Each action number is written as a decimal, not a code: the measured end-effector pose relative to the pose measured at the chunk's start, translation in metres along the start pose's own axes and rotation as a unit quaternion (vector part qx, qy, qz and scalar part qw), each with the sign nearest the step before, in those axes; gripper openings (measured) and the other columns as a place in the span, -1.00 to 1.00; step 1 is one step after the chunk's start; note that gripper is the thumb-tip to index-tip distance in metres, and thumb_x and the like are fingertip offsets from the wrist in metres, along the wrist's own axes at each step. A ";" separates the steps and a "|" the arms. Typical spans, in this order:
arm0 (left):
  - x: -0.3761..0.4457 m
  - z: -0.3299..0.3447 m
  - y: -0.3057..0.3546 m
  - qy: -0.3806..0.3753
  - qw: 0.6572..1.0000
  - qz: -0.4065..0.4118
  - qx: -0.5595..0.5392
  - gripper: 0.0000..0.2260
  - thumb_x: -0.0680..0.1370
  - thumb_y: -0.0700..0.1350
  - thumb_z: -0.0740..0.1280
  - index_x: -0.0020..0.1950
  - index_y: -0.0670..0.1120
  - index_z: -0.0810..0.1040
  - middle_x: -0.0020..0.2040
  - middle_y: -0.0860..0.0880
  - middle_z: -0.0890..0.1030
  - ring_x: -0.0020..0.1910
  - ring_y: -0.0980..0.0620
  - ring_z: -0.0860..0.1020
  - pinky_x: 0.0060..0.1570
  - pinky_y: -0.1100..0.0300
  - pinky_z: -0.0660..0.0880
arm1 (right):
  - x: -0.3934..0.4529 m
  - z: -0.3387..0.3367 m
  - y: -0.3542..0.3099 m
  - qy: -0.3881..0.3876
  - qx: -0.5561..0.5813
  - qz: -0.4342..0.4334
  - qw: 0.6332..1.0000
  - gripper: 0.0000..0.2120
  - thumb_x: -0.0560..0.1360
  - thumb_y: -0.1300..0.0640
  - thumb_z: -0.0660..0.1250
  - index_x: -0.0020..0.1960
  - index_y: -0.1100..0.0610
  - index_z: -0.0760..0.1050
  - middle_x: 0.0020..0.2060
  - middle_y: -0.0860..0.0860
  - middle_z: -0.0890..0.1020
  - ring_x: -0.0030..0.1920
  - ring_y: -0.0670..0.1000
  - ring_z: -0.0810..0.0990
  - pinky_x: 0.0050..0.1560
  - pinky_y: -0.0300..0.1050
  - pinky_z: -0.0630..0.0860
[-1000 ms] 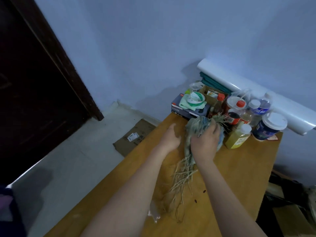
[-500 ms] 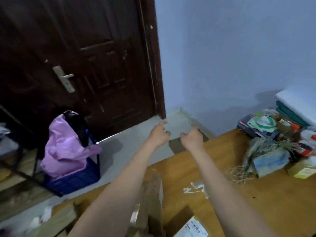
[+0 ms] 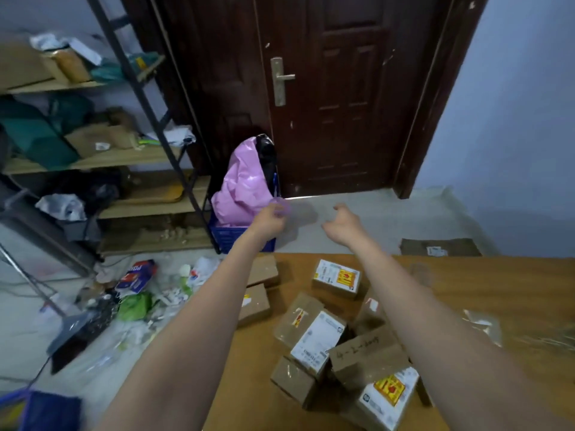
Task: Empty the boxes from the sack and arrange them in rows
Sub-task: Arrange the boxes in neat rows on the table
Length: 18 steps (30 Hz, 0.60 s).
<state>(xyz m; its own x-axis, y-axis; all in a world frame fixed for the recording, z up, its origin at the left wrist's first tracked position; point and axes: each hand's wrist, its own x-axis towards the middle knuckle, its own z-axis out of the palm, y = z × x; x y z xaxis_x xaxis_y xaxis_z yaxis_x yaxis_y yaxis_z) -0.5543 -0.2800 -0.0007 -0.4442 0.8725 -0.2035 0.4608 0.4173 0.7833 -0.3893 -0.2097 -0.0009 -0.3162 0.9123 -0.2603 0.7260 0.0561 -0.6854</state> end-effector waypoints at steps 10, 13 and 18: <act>0.014 -0.046 -0.154 -0.001 0.980 -0.188 -0.062 -0.65 0.63 -0.12 0.22 0.42 -0.07 0.39 0.32 -0.14 0.45 0.11 -0.09 0.44 0.08 0.08 0.43 | 0.021 0.145 -0.016 -0.144 -0.097 0.017 0.985 -0.39 0.52 0.12 0.32 0.52 0.13 0.22 0.38 0.19 0.45 0.34 0.20 0.47 0.25 -0.07 0.44; 0.028 -0.044 -0.181 -0.007 0.973 -0.220 -0.067 -0.66 0.63 -0.12 0.22 0.42 -0.06 0.39 0.34 -0.15 0.44 0.19 -0.12 0.45 0.10 0.06 0.43 | 0.040 0.174 -0.011 -0.170 -0.112 0.037 0.978 -0.39 0.50 0.11 0.36 0.49 0.13 0.23 0.34 0.17 0.48 0.30 0.20 0.49 0.21 -0.06 0.48; 0.055 -0.041 -0.208 -0.024 0.968 -0.240 -0.070 -0.64 0.61 -0.11 0.22 0.42 -0.04 0.39 0.34 -0.16 0.46 0.26 -0.16 0.47 0.12 0.05 0.44 | 0.079 0.222 0.003 -0.201 -0.148 0.051 0.967 -0.27 0.46 0.14 0.38 0.55 -0.02 0.14 0.36 0.13 0.46 0.31 0.18 0.50 0.23 -0.08 0.48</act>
<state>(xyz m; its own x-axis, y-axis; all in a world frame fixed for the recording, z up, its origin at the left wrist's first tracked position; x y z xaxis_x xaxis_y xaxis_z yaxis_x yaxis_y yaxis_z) -0.7061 -0.3292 -0.1512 -0.5440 0.5987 -0.5879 0.0991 0.7416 0.6635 -0.5479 -0.2273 -0.1749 -0.4017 0.6912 -0.6007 0.8905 0.1417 -0.4324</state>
